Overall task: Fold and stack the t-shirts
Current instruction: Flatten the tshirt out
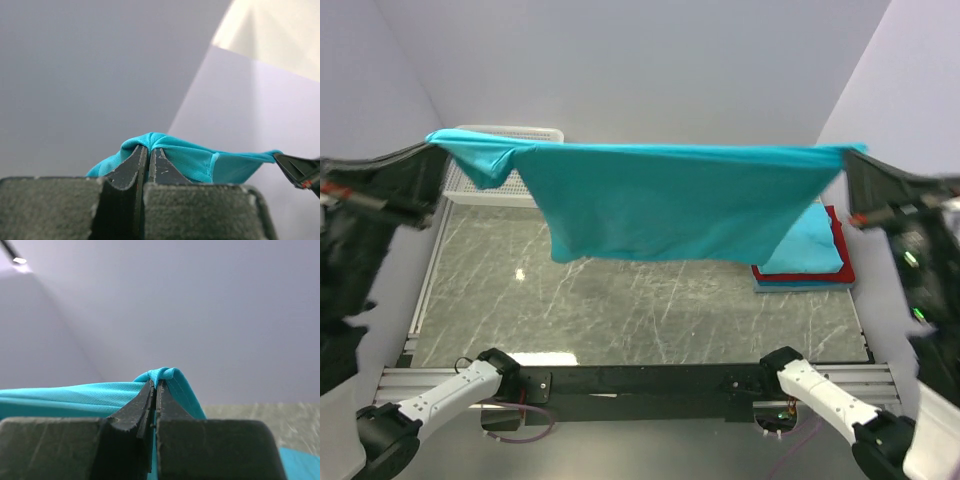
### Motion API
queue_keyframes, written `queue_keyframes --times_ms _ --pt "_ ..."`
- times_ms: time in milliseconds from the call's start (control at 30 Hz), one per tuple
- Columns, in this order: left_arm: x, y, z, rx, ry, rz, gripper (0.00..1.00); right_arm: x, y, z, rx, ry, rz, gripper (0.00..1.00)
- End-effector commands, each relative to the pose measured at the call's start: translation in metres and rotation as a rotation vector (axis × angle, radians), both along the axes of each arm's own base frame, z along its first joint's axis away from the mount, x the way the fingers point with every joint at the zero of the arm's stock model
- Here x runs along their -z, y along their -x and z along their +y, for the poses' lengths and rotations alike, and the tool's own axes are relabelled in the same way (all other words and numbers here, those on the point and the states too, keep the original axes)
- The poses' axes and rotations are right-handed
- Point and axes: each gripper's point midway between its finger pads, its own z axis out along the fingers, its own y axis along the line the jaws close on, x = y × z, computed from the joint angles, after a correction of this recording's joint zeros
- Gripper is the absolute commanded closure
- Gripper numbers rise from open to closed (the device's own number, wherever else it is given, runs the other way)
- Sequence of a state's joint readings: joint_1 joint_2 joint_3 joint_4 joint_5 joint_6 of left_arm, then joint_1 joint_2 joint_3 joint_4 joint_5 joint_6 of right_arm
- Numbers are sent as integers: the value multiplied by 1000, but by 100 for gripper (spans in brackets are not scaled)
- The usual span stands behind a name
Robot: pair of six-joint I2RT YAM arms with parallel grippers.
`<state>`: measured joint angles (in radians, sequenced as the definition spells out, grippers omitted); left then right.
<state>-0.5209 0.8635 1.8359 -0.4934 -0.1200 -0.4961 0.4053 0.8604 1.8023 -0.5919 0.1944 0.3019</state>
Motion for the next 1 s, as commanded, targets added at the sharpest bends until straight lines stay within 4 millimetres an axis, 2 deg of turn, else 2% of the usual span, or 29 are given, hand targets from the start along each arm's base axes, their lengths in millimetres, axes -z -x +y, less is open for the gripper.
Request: queue_keyframes --times_ms 0,133,200,267,333,367,400,433,467,500,533,567,600,633,667,700,733,767,800,833,867,900,933,967 --pt "-29 49 1 98 -54 -142 99 -10 40 -3 -65 15 -53 100" --pt "-36 64 -5 159 -75 -175 99 -18 64 -4 -113 -9 -106 100" --pt "-37 60 -5 147 -69 -164 99 -19 67 -10 -94 -27 -116 100" --pt "-33 48 -6 126 -69 -137 99 -17 64 -12 -76 -27 -111 100" --pt "-29 36 -8 105 -67 -116 99 -10 54 -14 -44 -28 -85 100" --pt "-20 17 -10 71 -64 -77 99 -6 45 -15 -24 -31 -65 100" --pt "-14 9 -14 70 -62 -57 99 5 32 -13 -8 -33 -28 100" --pt "-7 -6 -9 15 -37 -22 99 11 22 -18 38 -44 -5 100" --pt "13 -35 -11 -39 -27 46 99 17 9 -18 65 -51 15 100" --pt "26 -52 -12 -73 -17 85 99 39 -11 -15 96 -40 74 100" --pt "42 -68 -15 -103 -15 126 99 52 -25 -22 167 -46 107 100" --pt "80 -102 -26 -135 -42 214 99 68 -46 -21 208 -34 151 100" --pt "103 -122 -21 -211 -32 280 99 102 -68 -20 261 -19 233 100" --pt "134 -146 -27 -249 -57 352 99 122 -83 -20 298 -10 279 100" --pt "182 -168 -31 -288 -105 445 99 150 -105 -17 336 17 348 100" --pt "206 -185 -27 -326 -115 489 99 188 -124 -10 339 39 420 100" --pt "241 -204 -39 -294 -143 558 99 212 -138 -12 355 47 468 100" --pt "286 -216 -43 -277 -190 632 95 245 -157 2 301 74 540 100" --pt "307 -228 -41 -274 -200 661 88 277 -173 8 275 79 575 98" --pt "333 -243 -52 -233 -219 690 71 297 -184 7 261 78 608 93" --pt "360 -250 -54 -220 -245 731 45 333 -201 11 243 97 684 92" --pt "374 -258 -54 -207 -263 762 21 351 -209 18 202 94 725 87" --pt "392 -260 -59 -176 -305 808 1 365 -214 18 198 109 770 71" --pt "407 -270 -71 -124 -335 857 1 393 -219 19 201 145 855 64"
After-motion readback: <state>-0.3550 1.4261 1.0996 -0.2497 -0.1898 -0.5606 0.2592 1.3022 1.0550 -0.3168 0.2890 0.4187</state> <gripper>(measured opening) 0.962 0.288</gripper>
